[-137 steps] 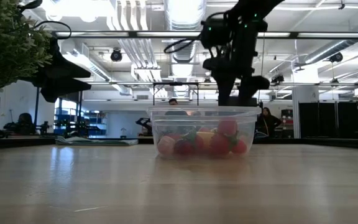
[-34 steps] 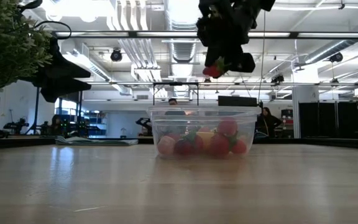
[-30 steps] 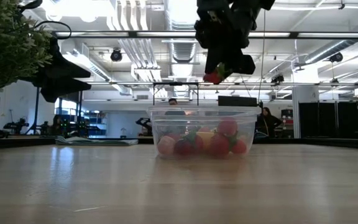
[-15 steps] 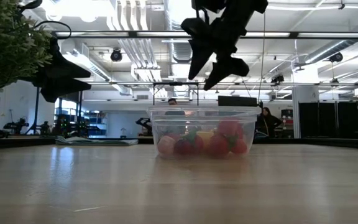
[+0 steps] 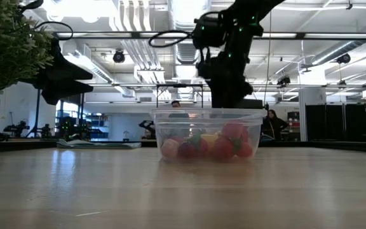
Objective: Pick and placing Produce into tupperware
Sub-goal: Put the strawberry into the transparent container
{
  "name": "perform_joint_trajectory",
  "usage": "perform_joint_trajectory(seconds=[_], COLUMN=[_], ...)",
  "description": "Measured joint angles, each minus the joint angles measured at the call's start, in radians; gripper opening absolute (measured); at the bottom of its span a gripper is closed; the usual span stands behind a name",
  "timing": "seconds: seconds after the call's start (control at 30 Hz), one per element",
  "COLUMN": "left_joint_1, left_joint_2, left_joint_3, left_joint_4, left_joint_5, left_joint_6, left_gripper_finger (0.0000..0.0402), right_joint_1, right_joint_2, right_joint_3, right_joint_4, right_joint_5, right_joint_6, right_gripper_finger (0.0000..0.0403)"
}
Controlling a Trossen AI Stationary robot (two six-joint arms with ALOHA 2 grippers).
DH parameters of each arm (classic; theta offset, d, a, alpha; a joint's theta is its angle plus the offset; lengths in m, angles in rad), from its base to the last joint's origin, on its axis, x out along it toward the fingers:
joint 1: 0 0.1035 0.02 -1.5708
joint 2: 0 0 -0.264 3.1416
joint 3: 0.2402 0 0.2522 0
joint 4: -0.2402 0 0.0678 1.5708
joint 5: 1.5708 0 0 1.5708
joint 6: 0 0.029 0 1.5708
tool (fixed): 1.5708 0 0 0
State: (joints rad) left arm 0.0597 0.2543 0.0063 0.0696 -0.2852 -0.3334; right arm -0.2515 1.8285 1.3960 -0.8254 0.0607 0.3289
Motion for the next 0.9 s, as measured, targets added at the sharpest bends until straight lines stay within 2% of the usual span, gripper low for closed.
perform_joint_trajectory(seconds=[0.27,0.43,0.6,0.7,0.83,0.9], left_joint_1=[0.0,0.0,0.0,0.0,0.0,0.0], left_joint_2=[-0.001,-0.001,-0.001,-0.001,-0.001,-0.001], left_joint_3=[0.0,0.0,0.0,0.0,0.0,0.0], left_joint_4=[0.0,0.0,0.0,0.0,0.0,0.0], left_joint_5=[0.0,0.0,0.0,0.0,0.0,0.0], left_joint_6=[0.0,0.0,0.0,0.0,0.0,0.0], left_gripper_finger=[0.0233,0.0233,0.0233,0.0233,0.0233,0.0233], right_joint_1=[-0.012,-0.029,-0.071,-0.107,-0.163,-0.182], right_joint_2=[0.112,0.107,0.08,0.079,0.088,0.101], right_joint_3=[0.005,0.008,0.007,0.007,0.007,0.007], right_joint_4=[0.007,0.012,0.023,0.045,0.054,0.052], right_joint_5=[0.123,0.124,0.123,0.087,-0.044,-0.049], right_joint_6=[-0.17,-0.249,-0.401,-0.457,-0.451,-0.44], right_gripper_finger=[0.0228,0.0231,0.0231,0.023,0.0231,0.023])
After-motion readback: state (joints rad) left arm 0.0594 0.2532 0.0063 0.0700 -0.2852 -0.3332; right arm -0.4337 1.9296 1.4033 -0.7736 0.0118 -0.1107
